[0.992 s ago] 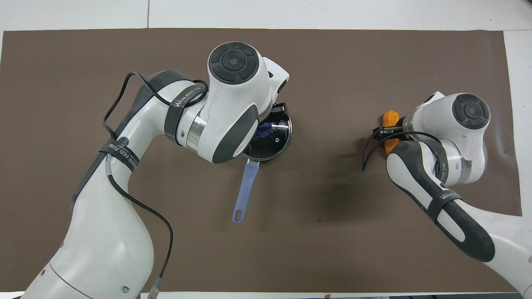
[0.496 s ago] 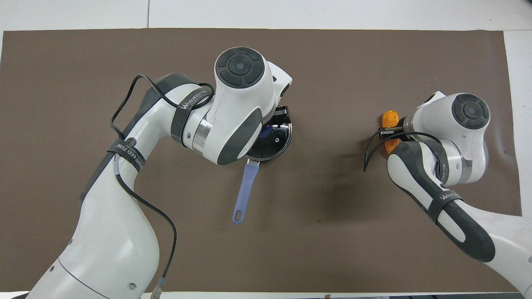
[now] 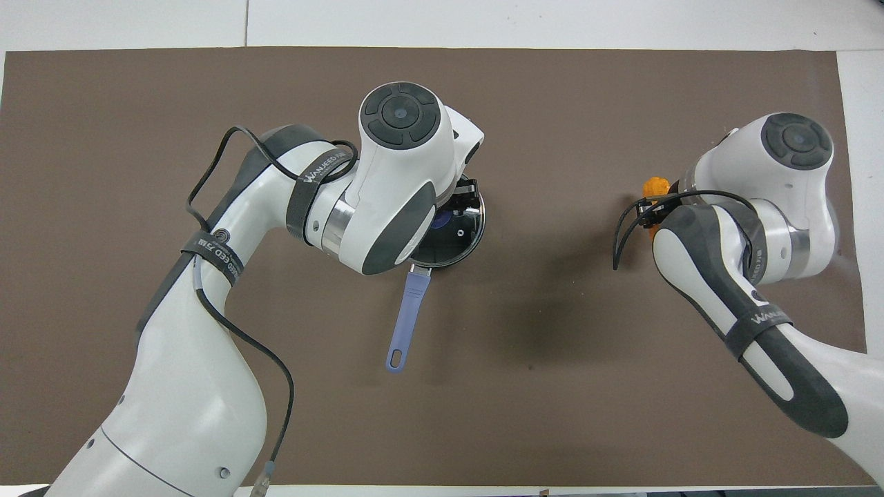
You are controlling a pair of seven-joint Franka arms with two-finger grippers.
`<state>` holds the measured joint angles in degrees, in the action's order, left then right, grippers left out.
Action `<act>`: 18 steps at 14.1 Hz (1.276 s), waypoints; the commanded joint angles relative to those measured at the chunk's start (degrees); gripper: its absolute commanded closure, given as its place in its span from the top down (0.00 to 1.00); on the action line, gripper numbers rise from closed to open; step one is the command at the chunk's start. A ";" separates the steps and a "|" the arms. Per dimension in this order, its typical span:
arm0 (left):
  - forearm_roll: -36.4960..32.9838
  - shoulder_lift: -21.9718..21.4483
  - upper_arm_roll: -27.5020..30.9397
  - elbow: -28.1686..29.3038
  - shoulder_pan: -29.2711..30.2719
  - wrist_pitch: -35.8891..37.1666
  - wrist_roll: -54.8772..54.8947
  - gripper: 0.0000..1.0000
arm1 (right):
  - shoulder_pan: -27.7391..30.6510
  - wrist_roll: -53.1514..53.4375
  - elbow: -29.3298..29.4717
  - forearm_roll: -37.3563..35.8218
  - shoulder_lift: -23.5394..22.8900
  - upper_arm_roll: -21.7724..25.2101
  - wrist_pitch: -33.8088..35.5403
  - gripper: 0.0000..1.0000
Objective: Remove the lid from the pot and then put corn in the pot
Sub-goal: 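Lift the lid aside with the left gripper while the right gripper carries the corn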
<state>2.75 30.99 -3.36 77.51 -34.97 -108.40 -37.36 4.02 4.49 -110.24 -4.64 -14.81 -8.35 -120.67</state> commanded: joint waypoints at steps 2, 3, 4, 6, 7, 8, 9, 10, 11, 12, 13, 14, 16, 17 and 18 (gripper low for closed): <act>-0.99 -0.23 0.98 0.71 -0.98 -1.28 -0.60 0.75 | -1.82 -0.80 6.43 -0.28 3.46 -1.14 10.79 0.00; -0.90 -0.23 0.98 0.71 -0.98 -1.20 -0.60 0.69 | -1.91 -0.80 7.22 0.07 4.77 -1.84 12.37 0.00; -0.90 -0.14 0.98 0.71 -0.98 -1.20 -0.52 0.62 | -1.91 -0.72 9.06 0.25 5.22 -3.23 14.74 0.00; -0.90 -0.23 0.98 0.71 -0.98 -1.20 -0.52 0.48 | -1.99 0.51 13.80 1.03 4.96 -5.52 20.45 0.00; -0.90 -0.23 0.98 0.62 -0.89 -1.11 -0.52 0.38 | -1.91 2.26 14.34 1.39 4.88 -6.14 20.91 0.00; -0.90 -0.23 0.98 0.62 -0.89 -1.11 -0.52 0.33 | -1.91 3.14 14.44 1.48 4.88 -6.67 20.91 0.00; -0.90 -0.23 0.90 0.53 -0.89 -0.93 -0.52 0.25 | -1.91 3.67 14.44 2.09 4.79 -7.37 20.83 0.00; -0.82 -0.23 0.90 0.44 -0.89 -0.85 -0.52 0.17 | -1.91 4.98 14.44 2.88 4.79 -7.81 20.57 0.00; -0.73 -0.23 0.90 0.36 -0.81 -0.67 -0.43 0.09 | -2.00 6.56 14.35 2.97 4.87 -7.91 20.56 0.00; -0.38 -0.40 0.90 0.27 -0.72 -0.23 -0.43 0.02 | -2.17 7.45 14.35 2.97 4.88 -7.91 20.65 0.00; -0.20 -0.93 0.90 0.09 -0.63 -0.06 -0.43 0.00 | -2.69 7.46 14.18 2.97 4.79 -7.91 20.13 0.00; -0.11 -1.37 0.90 0.01 -0.37 0.82 -0.43 0.00 | -2.70 7.55 14.17 2.97 4.87 -7.91 20.12 0.00; 0.76 -4.61 0.98 -0.08 0.33 3.63 -0.25 0.00 | -2.79 7.81 13.91 2.97 4.96 -7.91 20.04 0.00; 2.16 -6.10 1.51 -0.17 1.03 5.38 -0.25 0.00 | -2.79 7.81 14.00 2.97 4.88 -7.91 19.95 0.00; 2.52 -7.95 1.60 -0.17 2.87 6.96 0.01 0.00 | -2.79 7.81 14.00 2.97 4.88 -7.91 19.95 0.00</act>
<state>3.86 27.87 -2.29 76.59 -34.45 -105.35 -37.43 0.89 11.51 -96.89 -2.58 -9.51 -15.88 -100.71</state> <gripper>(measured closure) 0.330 0.608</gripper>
